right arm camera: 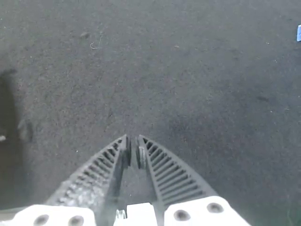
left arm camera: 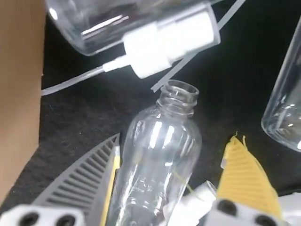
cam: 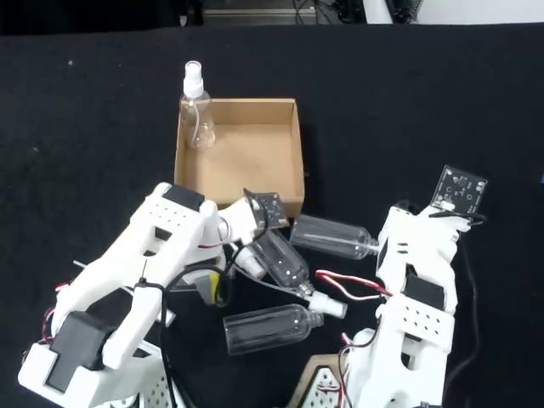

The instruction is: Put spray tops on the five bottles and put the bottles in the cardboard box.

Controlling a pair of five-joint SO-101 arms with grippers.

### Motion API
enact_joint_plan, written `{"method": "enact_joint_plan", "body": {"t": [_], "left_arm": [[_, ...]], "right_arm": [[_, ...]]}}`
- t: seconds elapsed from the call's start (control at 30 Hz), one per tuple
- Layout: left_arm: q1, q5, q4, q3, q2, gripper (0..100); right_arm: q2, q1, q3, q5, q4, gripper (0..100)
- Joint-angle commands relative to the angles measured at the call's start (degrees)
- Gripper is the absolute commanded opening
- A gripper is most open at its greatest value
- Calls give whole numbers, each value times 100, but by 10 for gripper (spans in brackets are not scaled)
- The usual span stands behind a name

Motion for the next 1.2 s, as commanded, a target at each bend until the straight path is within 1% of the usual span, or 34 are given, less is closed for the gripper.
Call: {"method": "enact_joint_plan", "body": {"t": [0.0,0.13,0.33,0.4,0.53,0.57,0.67,0.77,0.93,1.0,1.07,1.17], "left_arm": [[13,-105,-290,127,-26,322],[-4,-123,-633,365,-26,321],[-13,-132,-624,400,-105,317],[-13,-132,-501,303,-105,266],[-13,-132,-62,-13,-97,109],[-22,-132,18,-84,-105,102],[-22,-105,352,-330,-105,127],[-22,-88,633,-646,-105,133],[-101,-79,747,-1051,-105,134],[-57,-79,1055,-1358,-105,134],[-48,-79,1644,-1851,-105,131],[-251,-79,2629,-2677,-105,130]], "right_arm": [[-110,105,-22,62,-149,11],[-110,105,-22,62,-149,11],[-110,105,-31,62,-149,11],[-110,105,-31,62,-149,11],[-110,105,-31,62,-149,11],[-110,105,-31,62,-149,11],[-110,105,-31,62,-149,11],[-110,105,-31,62,-149,11],[-110,105,-31,62,-149,11],[-110,105,-31,62,-149,11],[-110,105,-31,62,-149,11],[-110,97,-31,62,-149,11]]}}
